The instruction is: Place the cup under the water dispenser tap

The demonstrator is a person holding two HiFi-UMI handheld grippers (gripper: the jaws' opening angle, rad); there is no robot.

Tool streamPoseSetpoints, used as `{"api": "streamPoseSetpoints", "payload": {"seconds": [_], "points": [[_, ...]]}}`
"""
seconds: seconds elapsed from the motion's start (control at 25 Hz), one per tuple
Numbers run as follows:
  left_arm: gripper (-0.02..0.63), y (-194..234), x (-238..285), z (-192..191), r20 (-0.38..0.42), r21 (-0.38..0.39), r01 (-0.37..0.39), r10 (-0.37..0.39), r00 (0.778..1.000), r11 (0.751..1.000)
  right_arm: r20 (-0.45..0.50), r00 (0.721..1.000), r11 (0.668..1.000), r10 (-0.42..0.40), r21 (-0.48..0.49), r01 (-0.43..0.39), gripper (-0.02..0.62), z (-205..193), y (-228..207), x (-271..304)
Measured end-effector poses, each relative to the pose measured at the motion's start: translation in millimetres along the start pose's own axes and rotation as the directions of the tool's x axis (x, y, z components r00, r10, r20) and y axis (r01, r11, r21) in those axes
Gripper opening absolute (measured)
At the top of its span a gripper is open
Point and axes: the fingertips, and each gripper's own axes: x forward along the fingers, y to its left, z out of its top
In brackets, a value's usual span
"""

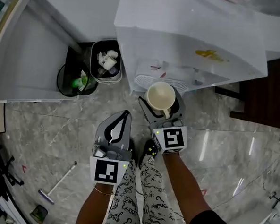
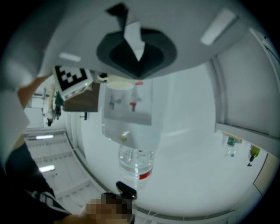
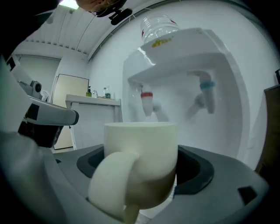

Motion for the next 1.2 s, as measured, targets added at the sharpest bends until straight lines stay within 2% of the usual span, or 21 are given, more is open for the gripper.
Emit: {"api": "streamPoseSetpoints", "payload": {"seconds": [0.12, 0.28, 0.36, 0.48, 0.6, 0.72, 0.84, 1.0, 1.2], "points": [[-0.003, 13.4, 11.6, -21.5, -0.005, -0.052, -0.039, 0.039, 0.999, 0.998, 0.006, 1.0, 1.0, 0.005, -0.005, -0.005, 0.408, -20.9, -1.8, 25.2], [-0.003, 23.0, 12.6, -33.9, -0.019, -0.082, -0.065, 0.063, 0.998, 0.995, -0.002, 0.996, 0.993, -0.087, 0.075, 0.087, 0.408, -40.6, -17.5, 44.0], [-0.003, 20.8, 11.6, -39.1, -0.048, -0.081, -0.046, 0.043, 0.998, 0.996, -0.01, 0.994, 0.989, -0.111, 0.093, 0.111, 0.408, -48.8, -23.5, 52.0], [-0.003, 9.5, 7.3, -44.3, -0.101, -0.07, 0.015, -0.022, 0.995, 0.997, -0.01, 0.993, 0.992, -0.119, 0.051, 0.119, 0.408, -53.0, -30.8, 59.7], [-0.003, 9.4, -2.8, -46.5, -0.127, -0.053, 0.027, -0.033, 0.991, 0.998, -0.024, 0.991, 0.991, -0.128, 0.03, 0.129, 0.408, -59.5, -26.8, 64.4], [-0.003, 12.9, -4.1, -48.4, -0.128, -0.099, -0.006, -0.006, 0.992, 0.995, -0.04, 0.986, 0.986, -0.161, 0.027, 0.162, 0.408, -62.6, -22.6, 68.9], [-0.003, 7.1, -1.4, -46.4, -0.115, -0.134, -0.003, -0.012, 0.993, 0.991, -0.029, 0.983, 0.984, -0.18, 0.002, 0.18, 0.408, -64.5, -24.2, 70.1], [-0.003, 0.3, -3.1, -44.9, -0.11, -0.139, 0.022, -0.038, 0.993, 0.99, -0.013, 0.987, 0.987, -0.159, -0.011, 0.159, 0.408, -65.5, -23.4, 70.0], [-0.003, -12.0, -8.6, -47.2, -0.126, -0.094, 0.071, -0.083, 0.989, 0.993, -0.032, 0.987, 0.988, -0.155, 0.002, 0.155, 0.408, -66.1, -23.4, 69.1]]}}
